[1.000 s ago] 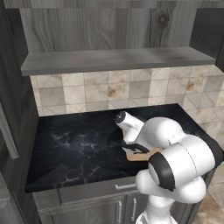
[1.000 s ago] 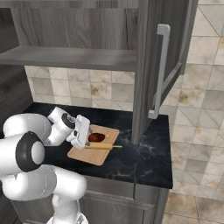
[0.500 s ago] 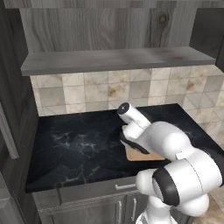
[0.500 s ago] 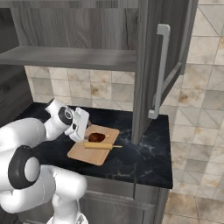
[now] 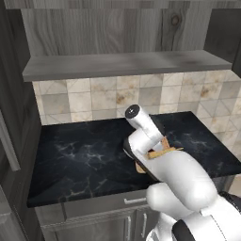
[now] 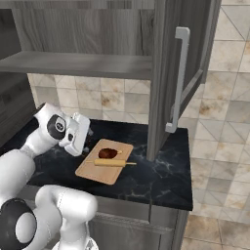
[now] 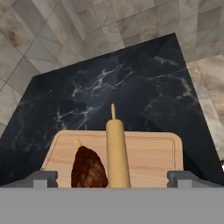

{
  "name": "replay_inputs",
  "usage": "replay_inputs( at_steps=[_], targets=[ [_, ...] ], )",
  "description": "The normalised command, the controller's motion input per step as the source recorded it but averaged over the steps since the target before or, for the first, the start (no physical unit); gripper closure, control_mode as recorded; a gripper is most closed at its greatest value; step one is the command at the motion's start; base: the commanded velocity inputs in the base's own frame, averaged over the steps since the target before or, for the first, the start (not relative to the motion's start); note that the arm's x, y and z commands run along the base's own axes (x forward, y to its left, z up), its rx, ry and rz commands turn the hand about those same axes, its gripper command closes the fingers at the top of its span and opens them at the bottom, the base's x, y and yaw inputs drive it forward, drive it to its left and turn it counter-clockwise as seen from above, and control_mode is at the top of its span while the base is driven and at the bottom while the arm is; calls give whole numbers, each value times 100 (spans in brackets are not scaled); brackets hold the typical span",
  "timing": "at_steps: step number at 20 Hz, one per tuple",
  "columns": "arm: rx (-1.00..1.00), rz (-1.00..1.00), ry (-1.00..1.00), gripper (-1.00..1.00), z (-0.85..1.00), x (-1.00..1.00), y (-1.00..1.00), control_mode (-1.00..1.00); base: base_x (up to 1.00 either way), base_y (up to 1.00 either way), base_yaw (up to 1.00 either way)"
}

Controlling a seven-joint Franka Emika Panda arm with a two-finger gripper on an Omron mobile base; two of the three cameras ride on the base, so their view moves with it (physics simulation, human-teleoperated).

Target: Open the cabinet, retrieve the rolling pin, and place it next to the meat on the cutting board to prepare for tenderizing.

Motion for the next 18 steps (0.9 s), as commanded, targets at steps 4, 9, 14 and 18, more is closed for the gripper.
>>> replay_inputs(
  at_steps=[4,9,14,18],
  targets=[
    [0,0,-16,-100,39,-79,27,-100,0,0,0],
    [0,0,-21,-100,42,-89,22,-100,0,0,0],
    [0,0,-22,-100,39,-89,25,-100,0,0,0],
    [0,0,-21,-100,28,-77,24,-100,0,0,0]
  ],
)
